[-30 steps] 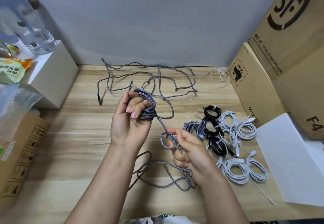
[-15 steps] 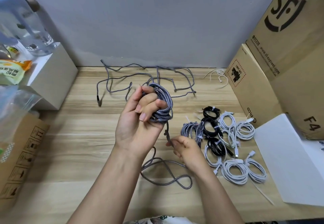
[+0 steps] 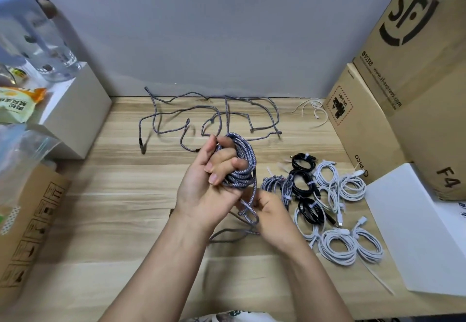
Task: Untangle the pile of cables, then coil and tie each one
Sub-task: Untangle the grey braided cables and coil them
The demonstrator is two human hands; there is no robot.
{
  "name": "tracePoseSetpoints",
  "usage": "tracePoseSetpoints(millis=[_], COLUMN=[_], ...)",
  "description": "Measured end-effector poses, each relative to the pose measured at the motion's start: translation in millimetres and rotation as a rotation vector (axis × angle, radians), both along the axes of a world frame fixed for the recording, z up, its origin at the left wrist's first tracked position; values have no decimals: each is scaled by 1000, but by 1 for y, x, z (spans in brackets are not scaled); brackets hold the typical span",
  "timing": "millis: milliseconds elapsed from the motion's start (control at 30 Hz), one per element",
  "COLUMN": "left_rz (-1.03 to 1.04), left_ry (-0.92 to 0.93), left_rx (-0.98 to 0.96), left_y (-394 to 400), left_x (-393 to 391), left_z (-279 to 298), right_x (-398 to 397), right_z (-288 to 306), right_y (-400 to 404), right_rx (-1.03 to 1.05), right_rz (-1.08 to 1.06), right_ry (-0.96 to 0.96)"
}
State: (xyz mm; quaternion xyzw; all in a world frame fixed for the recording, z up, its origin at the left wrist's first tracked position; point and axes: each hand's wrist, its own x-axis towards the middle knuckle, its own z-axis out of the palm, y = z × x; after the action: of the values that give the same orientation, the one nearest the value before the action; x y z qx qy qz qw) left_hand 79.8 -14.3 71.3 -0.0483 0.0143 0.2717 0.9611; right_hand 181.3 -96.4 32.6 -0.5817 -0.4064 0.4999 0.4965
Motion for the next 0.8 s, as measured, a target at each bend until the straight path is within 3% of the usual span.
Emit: tracePoseSetpoints(millis=[167,333,400,567,733,800], left_rz=[108,493,553,600,607,554], left_ry=[-48,242,295,482,736,975], left_rx=[-81,-91,-45,164,285,518], left_y=[10,35,43,55,57,47], left_x=[-6,-10,-11,-6,7,19], left_z=[3,9,6,-10,-35,-44], right_x=[-6,-13,-14,-5,-14,-13], right_z=[6,11,19,34,41,43], right_y=[-9,-15,-18,-26,-29,-28], right_rx=[-3,54,99,232,326,318], right_rz=[258,211,174,-59,-181,-235], right_ry=[-148,-454,-434,-105,-288,-253])
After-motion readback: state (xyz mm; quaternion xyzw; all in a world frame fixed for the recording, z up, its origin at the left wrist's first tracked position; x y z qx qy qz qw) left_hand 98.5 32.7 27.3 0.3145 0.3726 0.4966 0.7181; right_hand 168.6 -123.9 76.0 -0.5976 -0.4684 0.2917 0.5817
